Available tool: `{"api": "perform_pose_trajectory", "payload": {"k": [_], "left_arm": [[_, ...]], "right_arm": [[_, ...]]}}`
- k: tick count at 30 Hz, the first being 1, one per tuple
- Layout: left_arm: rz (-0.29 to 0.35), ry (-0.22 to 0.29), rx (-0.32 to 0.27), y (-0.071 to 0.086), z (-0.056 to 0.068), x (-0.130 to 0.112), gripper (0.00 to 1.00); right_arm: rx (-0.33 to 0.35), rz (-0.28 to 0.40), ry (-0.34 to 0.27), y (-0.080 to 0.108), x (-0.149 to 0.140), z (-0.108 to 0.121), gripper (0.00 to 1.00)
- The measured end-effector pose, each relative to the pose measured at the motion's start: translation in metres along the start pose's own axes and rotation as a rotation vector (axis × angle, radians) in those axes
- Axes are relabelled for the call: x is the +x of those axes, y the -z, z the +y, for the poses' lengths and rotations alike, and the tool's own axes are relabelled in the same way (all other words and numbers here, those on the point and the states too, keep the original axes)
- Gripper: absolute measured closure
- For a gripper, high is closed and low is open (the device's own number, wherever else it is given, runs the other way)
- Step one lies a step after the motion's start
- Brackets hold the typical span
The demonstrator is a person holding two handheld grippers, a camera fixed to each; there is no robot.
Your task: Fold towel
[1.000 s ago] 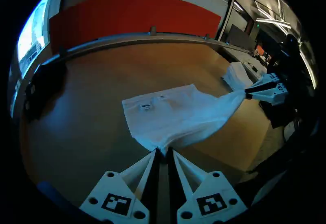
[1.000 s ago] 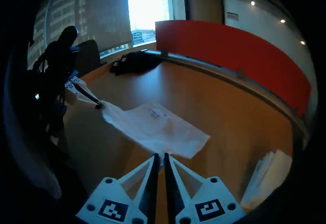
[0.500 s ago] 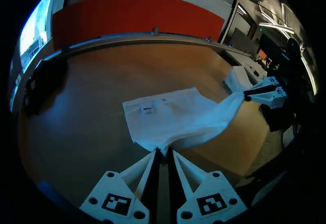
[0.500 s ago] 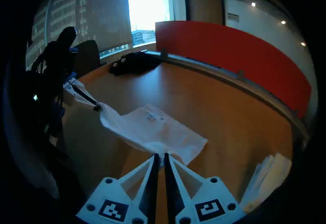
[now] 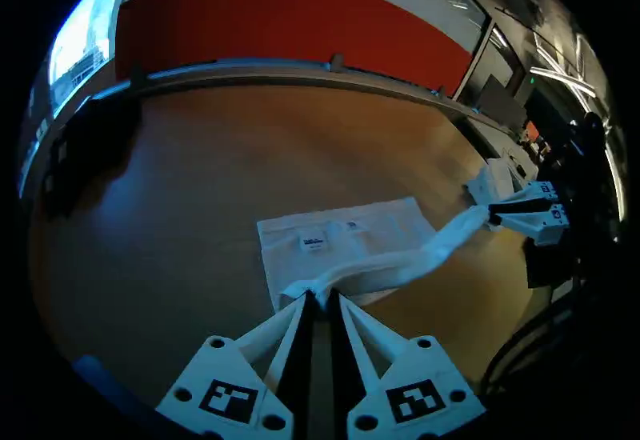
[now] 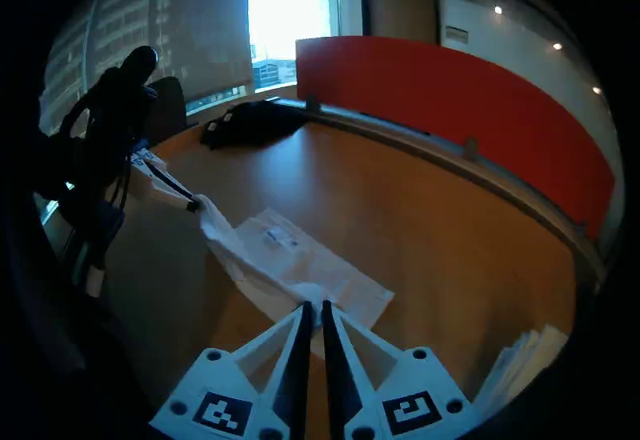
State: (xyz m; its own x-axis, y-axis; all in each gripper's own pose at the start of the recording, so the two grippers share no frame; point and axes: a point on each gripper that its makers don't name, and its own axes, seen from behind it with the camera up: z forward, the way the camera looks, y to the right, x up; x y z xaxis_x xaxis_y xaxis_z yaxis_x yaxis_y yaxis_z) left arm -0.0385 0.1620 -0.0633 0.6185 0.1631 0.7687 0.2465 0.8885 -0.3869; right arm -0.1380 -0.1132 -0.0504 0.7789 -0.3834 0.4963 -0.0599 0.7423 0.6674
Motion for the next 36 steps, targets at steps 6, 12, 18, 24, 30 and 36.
{"api": "perform_pose_trajectory", "payload": {"k": [6,12,18,24,30,36], "left_arm": [[-0.009,-0.003,0.011,-0.022,-0.014,0.013,0.87],[-0.03,-0.026,0.01,-0.039,-0.018,0.015,0.87],[-0.046,-0.041,0.007,-0.051,-0.021,0.012,0.87],[-0.052,-0.039,0.012,-0.07,-0.026,0.012,0.87],[-0.059,-0.024,0.026,-0.089,-0.033,0.013,0.87],[-0.062,-0.014,0.03,-0.099,-0.036,0.013,0.86]], "right_arm": [[-0.009,-0.011,-0.011,-0.018,0.0,0.014,0.91],[-0.016,-0.031,-0.023,-0.03,-0.008,0.022,0.91],[-0.025,-0.04,-0.041,-0.038,-0.013,0.028,0.91],[-0.038,-0.051,-0.061,-0.052,-0.02,0.038,0.91],[-0.048,-0.065,-0.086,-0.066,-0.025,0.046,0.91],[-0.06,-0.072,-0.096,-0.072,-0.028,0.05,0.91]]}}
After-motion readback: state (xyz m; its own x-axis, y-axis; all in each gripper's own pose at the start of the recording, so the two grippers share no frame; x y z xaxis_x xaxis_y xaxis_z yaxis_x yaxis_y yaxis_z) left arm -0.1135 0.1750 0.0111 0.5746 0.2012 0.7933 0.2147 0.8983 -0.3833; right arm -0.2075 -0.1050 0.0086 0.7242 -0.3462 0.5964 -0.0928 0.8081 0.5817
